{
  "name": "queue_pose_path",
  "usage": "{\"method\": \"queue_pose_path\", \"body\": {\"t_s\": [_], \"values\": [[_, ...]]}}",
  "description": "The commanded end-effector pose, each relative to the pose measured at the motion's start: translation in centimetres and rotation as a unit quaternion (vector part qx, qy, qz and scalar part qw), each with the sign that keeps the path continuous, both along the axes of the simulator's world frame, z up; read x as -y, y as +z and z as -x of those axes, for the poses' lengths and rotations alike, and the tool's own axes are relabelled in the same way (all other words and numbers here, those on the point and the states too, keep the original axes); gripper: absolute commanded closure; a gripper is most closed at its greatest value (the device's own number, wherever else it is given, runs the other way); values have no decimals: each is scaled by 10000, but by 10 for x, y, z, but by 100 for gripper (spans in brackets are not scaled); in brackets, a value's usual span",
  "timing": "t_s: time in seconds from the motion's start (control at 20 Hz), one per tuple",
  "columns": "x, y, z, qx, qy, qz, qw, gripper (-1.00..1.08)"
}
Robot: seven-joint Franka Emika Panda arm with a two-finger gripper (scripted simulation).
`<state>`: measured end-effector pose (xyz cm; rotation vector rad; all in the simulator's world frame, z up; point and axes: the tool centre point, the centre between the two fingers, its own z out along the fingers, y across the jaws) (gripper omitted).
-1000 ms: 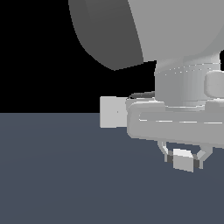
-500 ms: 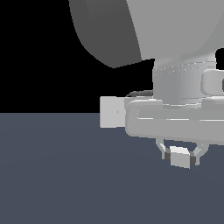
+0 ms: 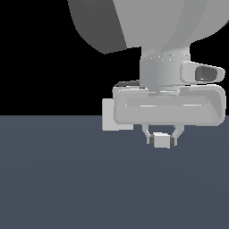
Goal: Plug the charger into the wall socket.
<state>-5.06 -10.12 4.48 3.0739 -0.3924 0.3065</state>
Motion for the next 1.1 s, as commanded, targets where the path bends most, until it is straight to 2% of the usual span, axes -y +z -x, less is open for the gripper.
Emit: {"method": "queue_pose_path", "body": {"t_s": [0.0,0.25,0.5,0.8,1.05], "values": [[-12,11,-12,5,412,6,9992,108],[-40,33,-32,5,1219,5,9925,108],[-62,47,-42,1,1763,-2,9843,108],[-76,55,-47,-3,2097,-9,9778,108],[-77,55,-47,-7,2116,-12,9774,108]]}}
